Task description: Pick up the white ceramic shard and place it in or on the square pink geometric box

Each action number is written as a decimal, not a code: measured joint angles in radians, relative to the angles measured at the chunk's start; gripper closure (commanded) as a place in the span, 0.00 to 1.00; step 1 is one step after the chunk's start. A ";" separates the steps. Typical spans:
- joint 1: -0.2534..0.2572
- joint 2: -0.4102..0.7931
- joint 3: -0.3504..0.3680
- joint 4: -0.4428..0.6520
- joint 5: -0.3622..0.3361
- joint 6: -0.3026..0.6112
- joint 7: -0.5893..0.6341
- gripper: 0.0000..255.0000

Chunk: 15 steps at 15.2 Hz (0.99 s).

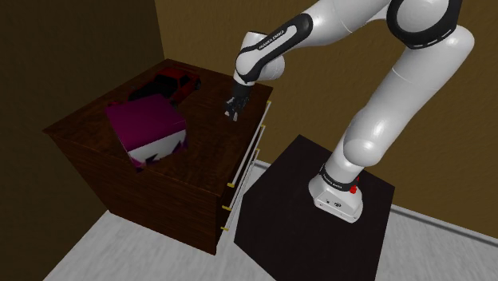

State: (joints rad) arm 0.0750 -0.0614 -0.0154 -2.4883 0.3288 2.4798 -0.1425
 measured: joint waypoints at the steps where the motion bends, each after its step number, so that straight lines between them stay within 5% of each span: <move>1: 0.000 0.000 0.000 0.000 0.000 0.000 0.000 1.00; 15: -0.010 -0.104 0.000 0.050 -0.053 -0.150 0.059 1.00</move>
State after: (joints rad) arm 0.0646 -0.1657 -0.0158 -2.4379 0.2762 2.3302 -0.0830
